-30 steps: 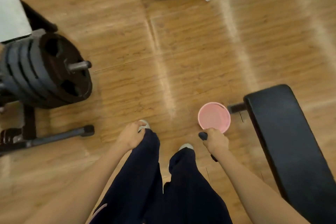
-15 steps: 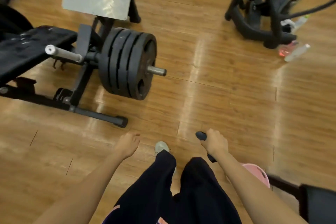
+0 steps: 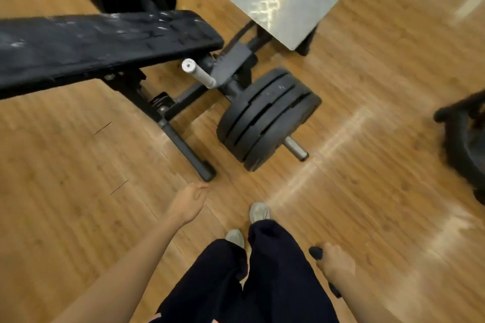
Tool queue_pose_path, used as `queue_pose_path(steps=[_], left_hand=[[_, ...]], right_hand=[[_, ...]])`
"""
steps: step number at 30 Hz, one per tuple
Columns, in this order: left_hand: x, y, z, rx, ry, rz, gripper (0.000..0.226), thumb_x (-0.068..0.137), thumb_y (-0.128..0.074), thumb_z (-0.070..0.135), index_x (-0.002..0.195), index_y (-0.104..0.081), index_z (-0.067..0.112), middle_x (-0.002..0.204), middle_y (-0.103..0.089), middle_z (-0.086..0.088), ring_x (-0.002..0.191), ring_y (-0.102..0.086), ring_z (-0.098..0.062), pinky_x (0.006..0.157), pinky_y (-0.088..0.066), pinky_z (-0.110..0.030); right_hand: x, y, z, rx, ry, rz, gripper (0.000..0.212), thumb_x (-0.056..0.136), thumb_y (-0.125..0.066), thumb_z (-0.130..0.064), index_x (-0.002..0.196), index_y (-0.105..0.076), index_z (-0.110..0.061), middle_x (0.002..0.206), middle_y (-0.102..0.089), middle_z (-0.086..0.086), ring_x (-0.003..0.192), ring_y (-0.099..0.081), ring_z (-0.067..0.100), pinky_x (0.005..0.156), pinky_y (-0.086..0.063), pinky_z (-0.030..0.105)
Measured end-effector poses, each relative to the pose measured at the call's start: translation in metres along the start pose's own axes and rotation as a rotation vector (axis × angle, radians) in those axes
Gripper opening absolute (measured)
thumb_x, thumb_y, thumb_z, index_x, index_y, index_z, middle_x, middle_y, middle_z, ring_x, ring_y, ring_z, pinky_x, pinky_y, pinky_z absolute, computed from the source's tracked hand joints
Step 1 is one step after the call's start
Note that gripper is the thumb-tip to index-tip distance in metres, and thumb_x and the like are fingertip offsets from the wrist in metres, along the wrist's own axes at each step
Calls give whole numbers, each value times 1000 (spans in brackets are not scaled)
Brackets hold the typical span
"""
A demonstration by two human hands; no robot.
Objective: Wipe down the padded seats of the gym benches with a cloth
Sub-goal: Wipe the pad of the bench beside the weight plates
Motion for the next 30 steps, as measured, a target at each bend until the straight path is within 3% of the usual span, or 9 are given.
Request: queue_pose_path(steps=[2, 3, 5, 9, 13, 16, 19, 21, 30], left_hand=[[-2, 13, -18, -58, 87, 37, 37, 105, -40, 12, 140, -54, 8, 112, -70, -13, 92, -64, -21, 69, -40, -8], [-3, 18, -29, -87, 128, 52, 38, 105, -40, 13, 140, -54, 8, 115, -69, -14, 93, -63, -22, 70, -43, -11], [-9, 26, -51, -148, 216, 79, 39, 105, -39, 13, 142, -52, 8, 133, -62, -13, 115, -60, -27, 86, -42, -18], [-12, 43, -90, -207, 329, 98, 40, 105, -38, 12, 143, -51, 7, 141, -57, -9, 129, -53, -22, 91, -34, -15], [1, 64, -131, -263, 372, 100, 40, 104, -37, 12, 139, -55, 11, 107, -67, -5, 84, -54, -10, 69, -38, -21], [24, 88, -165, -317, 383, 101, 38, 103, -38, 12, 136, -57, 12, 98, -61, -3, 71, -45, -2, 60, -36, -13], [47, 130, -197, -345, 385, 74, 31, 105, -38, 12, 121, -64, 18, 110, -61, -3, 101, -58, -13, 72, -37, -5], [60, 164, -213, -339, 375, 64, 36, 106, -37, 15, 136, -56, 11, 136, -59, -5, 126, -54, -20, 89, -36, -13], [139, 320, -162, -254, 19, 104, 39, 106, -38, 15, 143, -51, 13, 151, -48, -3, 141, -41, -17, 114, -28, -25]], right_hand=[[19, 30, -31, -85, 72, -4, 34, 94, -47, -13, 120, -61, -27, 100, -60, -1, 92, -63, 25, 78, -56, 37], [29, 46, -49, -119, 110, 9, 33, 93, -47, -13, 119, -61, -26, 98, -60, -1, 89, -62, 24, 76, -55, 37], [45, 77, -90, -178, 189, 54, 31, 93, -49, -13, 118, -62, -26, 100, -64, 0, 89, -64, 24, 75, -57, 37], [60, 127, -186, -205, 374, 122, 21, 96, -52, -21, 112, -65, -24, 105, -66, 2, 92, -66, 23, 72, -56, 35], [61, 158, -294, -173, 495, 132, 14, 94, -52, -20, 96, -65, -25, 93, -65, 2, 88, -64, 24, 65, -48, 32], [57, 173, -378, -131, 540, 162, 15, 94, -52, -21, 85, -64, -22, 83, -63, 0, 78, -62, 23, 60, -41, 30], [50, 185, -460, -90, 568, 177, 16, 96, -51, -20, 90, -65, -18, 87, -63, 1, 77, -59, 22, 62, -38, 29], [45, 188, -505, -89, 569, 164, 17, 98, -50, -22, 94, -66, -18, 93, -64, 1, 83, -61, 22, 67, -41, 30], [45, 210, -608, -64, 518, 192, 21, 94, -57, -20, 112, -67, -21, 108, -68, 2, 102, -64, 24, 77, -47, 31]])
Point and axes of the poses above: each hand's wrist, its own x-axis towards the middle knuckle, its own y-axis out of the back of the hand, z = x × y, the point moved 8 cm from there along x, towards the middle knuckle
